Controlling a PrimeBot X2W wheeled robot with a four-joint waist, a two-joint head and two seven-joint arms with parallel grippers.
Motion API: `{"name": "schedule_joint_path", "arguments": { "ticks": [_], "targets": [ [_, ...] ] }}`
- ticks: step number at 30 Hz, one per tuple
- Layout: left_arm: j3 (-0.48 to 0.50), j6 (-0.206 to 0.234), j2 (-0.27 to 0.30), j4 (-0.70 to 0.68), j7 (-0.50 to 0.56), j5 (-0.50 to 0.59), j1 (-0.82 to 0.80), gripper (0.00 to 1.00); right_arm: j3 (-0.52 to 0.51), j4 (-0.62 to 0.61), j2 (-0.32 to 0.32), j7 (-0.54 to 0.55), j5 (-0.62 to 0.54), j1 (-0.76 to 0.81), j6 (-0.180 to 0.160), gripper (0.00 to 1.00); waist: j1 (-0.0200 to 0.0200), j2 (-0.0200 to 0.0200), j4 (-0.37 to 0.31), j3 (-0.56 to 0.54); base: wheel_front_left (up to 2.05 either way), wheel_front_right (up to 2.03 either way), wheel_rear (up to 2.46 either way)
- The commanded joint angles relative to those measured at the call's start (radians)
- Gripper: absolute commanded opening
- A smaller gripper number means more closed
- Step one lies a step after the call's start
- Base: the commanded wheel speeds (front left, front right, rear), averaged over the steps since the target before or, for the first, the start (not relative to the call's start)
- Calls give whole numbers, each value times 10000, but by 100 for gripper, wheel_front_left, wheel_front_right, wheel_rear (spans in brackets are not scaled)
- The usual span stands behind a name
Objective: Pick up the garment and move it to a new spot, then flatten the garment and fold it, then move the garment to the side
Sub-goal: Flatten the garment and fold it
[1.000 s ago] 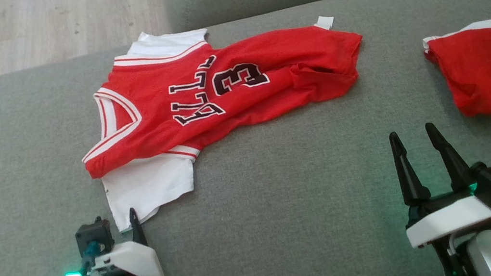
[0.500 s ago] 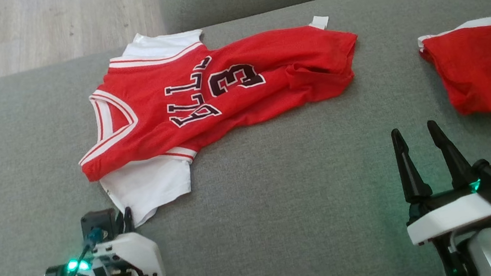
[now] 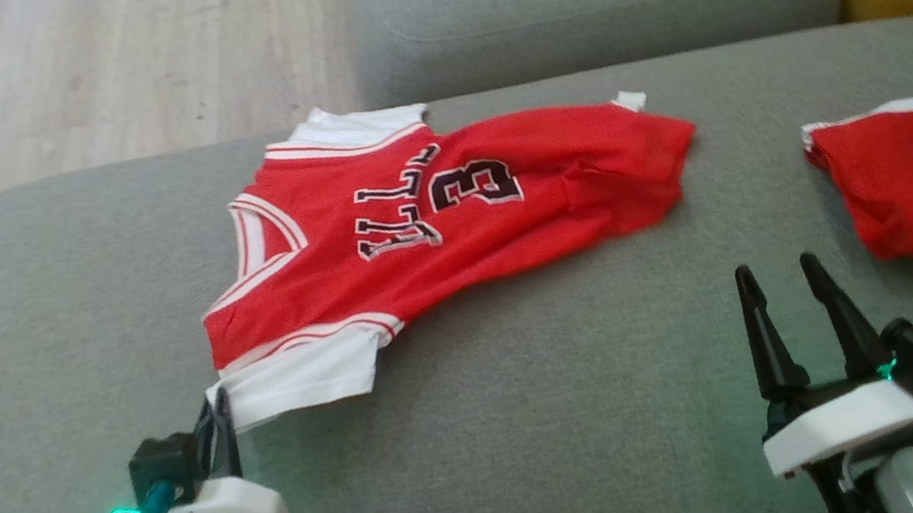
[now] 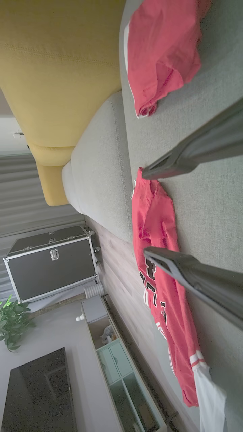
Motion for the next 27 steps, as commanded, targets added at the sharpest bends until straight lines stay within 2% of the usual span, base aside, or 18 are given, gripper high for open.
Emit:
{"name": "schedule_joint_path", "arguments": {
  "ticks": [1, 6, 7, 8, 15, 23, 27],
  "targets": [
    [318, 151, 378, -469, -140, -17, -210, 0, 236, -230, -30, -108, 97, -191, -9, 100, 1, -1, 203, -181, 0, 0, 0],
    [251, 327, 560, -1478, 157, 18, 308, 0, 278, -94, -30, -108, 209, -170, -9, 100, 1, -1, 398, -344, 0, 0, 0],
    [193, 355, 589, -1599, 257, 60, 400, 46, 305, -63, -30, -108, 229, -171, -9, 100, 1, -1, 419, -360, 0, 0, 0],
    [132, 388, 609, -1715, 336, 108, 477, 100, 330, -31, -30, -108, 240, -176, -9, 100, 1, -1, 435, -373, 0, 0, 0],
    [173, 840, 525, -2440, 13, 144, 766, 100, 286, 5, -30, -108, 276, -206, -9, 100, 1, -1, 547, -377, 0, 0, 0],
    [-193, 744, 177, -2901, -498, 162, 999, 100, 187, 137, -30, -108, 196, -295, -9, 100, 1, -1, 921, -158, 0, 0, 0],
    [-424, 656, -25, -3022, -607, 162, 1019, 100, -54, 863, -30, 116, 241, -1052, -9, 100, 1, -1, 1229, 159, 0, 0, 0]
  ]
}}
